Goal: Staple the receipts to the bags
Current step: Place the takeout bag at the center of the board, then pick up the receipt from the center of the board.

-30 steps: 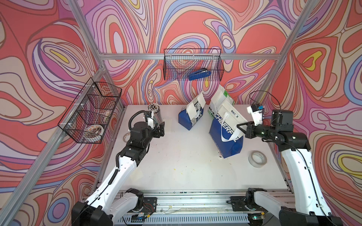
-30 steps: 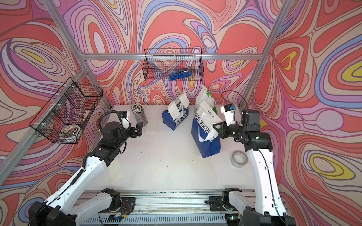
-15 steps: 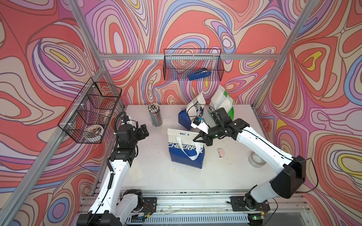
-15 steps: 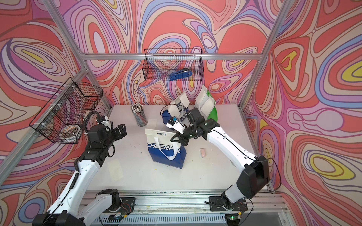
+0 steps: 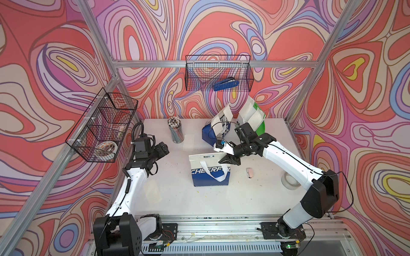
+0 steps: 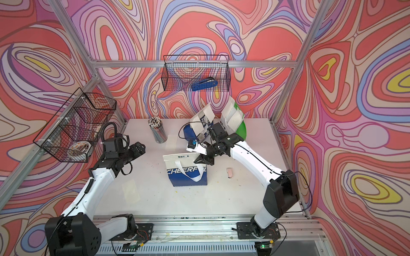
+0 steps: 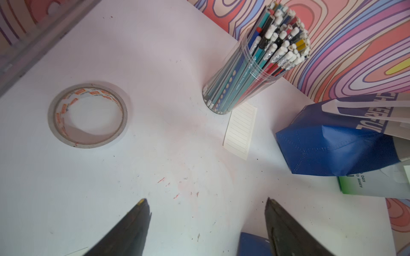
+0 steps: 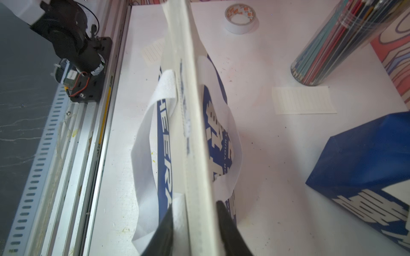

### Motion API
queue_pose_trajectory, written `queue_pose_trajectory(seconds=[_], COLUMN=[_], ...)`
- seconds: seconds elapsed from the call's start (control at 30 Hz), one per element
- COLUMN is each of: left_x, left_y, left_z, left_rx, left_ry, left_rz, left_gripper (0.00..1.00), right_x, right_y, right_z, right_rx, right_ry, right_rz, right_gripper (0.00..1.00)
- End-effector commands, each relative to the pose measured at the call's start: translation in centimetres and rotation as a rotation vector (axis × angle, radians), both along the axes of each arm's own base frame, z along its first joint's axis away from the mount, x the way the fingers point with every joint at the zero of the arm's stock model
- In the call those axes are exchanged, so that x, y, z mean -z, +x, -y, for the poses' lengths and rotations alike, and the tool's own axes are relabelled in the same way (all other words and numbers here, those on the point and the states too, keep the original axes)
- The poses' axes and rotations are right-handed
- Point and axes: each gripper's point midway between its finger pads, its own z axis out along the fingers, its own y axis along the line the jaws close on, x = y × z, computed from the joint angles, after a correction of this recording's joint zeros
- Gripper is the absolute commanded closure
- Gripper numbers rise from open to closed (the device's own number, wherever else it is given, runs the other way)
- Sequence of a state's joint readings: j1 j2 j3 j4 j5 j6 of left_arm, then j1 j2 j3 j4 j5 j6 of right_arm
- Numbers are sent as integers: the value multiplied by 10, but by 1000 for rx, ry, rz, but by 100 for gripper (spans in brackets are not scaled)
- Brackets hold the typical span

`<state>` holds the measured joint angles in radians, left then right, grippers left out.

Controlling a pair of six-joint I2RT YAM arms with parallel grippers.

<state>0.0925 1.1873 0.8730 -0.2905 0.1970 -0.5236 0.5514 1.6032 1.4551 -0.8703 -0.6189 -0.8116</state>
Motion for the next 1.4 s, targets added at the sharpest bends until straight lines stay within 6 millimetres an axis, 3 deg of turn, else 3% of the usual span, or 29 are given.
queue_pose_trajectory(seconds=[0.0, 0.13, 0.23, 0.37, 0.47, 0.63, 0.77, 0.9, 1.07, 1.23, 1.37], left_x=[-14, -9, 2, 33, 50, 70, 68, 73, 98, 122, 146], left_y=[17, 34, 54, 78, 90, 106, 119, 133, 149, 156, 157], left_z=[8, 37, 63, 77, 85, 92, 113, 126, 127, 141, 137], left_rx=[-9, 66, 129, 126, 146, 201, 354, 434, 447, 481, 439], left_ry=[-83, -95, -59, -119, -151, -113, 78, 133, 203, 184, 187], left_rz=[80, 94, 23, -56, -69, -115, -113, -111, -191, -228, -312], left_gripper=[20, 24, 22, 22, 21, 22, 26, 29, 29, 29, 29], right_x=[-1, -36, -75, -132, -156, -164, -170, -181, -192, -197, -197], right_y=[2, 11, 22, 38, 48, 54, 61, 62, 56, 51, 48], right_z=[12, 15, 26, 55, 83, 100, 112, 124, 125, 125, 123], right_rx=[15, 81, 172, 337, 455, 548, 627, 690, 679, 660, 646], right_ry=[-48, 49, 150, 301, 360, 354, 373, 399, 420, 426, 429], right_rz=[30, 109, 219, 333, 375, 433, 496, 581, 632, 643, 642], right_gripper=[56, 50, 45, 40, 38, 39, 39, 39, 39, 39, 39])
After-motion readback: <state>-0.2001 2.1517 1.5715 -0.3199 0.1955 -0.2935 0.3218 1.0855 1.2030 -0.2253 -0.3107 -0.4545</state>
